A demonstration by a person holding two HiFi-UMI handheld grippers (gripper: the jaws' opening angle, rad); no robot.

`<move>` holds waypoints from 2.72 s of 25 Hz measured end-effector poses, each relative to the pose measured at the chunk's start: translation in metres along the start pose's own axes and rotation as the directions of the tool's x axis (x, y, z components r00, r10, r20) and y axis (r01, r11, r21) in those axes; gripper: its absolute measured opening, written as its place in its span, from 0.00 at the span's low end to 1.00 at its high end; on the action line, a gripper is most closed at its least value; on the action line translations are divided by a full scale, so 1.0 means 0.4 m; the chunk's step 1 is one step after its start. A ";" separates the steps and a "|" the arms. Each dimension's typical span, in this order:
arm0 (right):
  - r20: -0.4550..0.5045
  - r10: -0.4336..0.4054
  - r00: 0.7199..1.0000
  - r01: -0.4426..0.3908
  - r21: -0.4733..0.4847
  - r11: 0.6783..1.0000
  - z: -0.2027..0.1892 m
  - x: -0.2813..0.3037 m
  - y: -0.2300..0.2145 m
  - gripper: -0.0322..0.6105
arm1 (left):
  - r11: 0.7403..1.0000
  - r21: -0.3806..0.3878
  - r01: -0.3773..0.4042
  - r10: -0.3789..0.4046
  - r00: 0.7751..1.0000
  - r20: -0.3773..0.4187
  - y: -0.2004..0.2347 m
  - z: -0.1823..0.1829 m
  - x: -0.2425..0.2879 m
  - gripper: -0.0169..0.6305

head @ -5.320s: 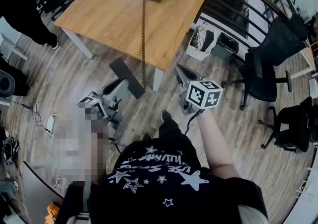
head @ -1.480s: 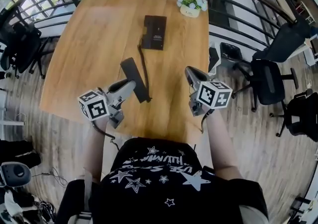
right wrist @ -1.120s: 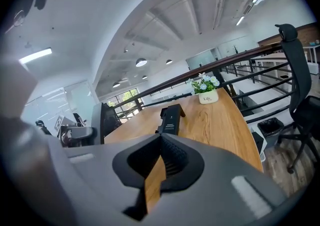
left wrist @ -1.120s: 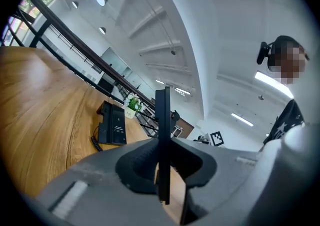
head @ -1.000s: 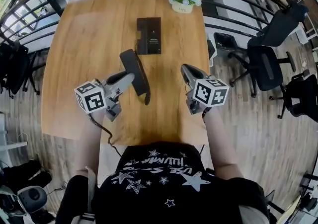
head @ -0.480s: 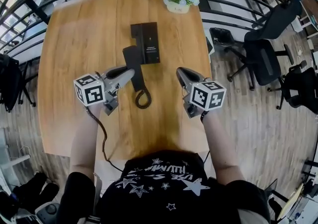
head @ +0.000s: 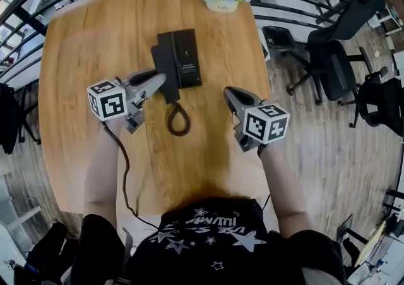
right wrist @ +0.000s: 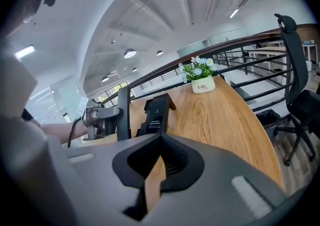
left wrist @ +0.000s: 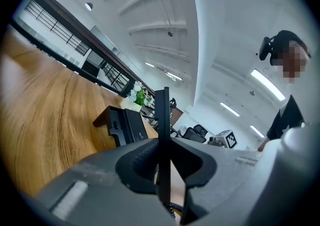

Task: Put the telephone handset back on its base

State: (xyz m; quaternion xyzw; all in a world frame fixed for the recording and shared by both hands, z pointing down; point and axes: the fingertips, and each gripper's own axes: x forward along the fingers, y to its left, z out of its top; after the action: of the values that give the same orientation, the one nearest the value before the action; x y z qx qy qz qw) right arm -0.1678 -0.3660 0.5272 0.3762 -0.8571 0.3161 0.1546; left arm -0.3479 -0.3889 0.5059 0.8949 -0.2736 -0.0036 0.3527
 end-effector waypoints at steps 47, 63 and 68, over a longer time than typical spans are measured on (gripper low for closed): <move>-0.038 -0.014 0.999 0.016 0.060 0.998 -0.041 0.079 -0.054 0.05 | 0.994 -0.033 -0.105 0.098 0.980 -0.172 0.218 -0.023 0.107 0.21; 0.012 -0.002 1.000 0.002 0.032 0.999 -0.003 0.010 -0.003 0.05 | 0.973 -0.054 -0.224 0.218 0.971 -0.099 0.160 -0.024 0.049 0.39; 0.033 0.021 0.999 -0.022 0.008 1.000 0.013 -0.027 0.036 0.05 | 0.967 -0.050 -0.248 0.246 0.968 -0.056 0.074 -0.064 -0.024 0.39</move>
State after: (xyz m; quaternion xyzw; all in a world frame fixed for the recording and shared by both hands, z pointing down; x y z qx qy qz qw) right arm -0.1714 -0.3559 0.5118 0.3726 -0.8623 0.3150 0.1358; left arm -0.3655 -0.3860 0.5420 0.8433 -0.3738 0.0548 0.3821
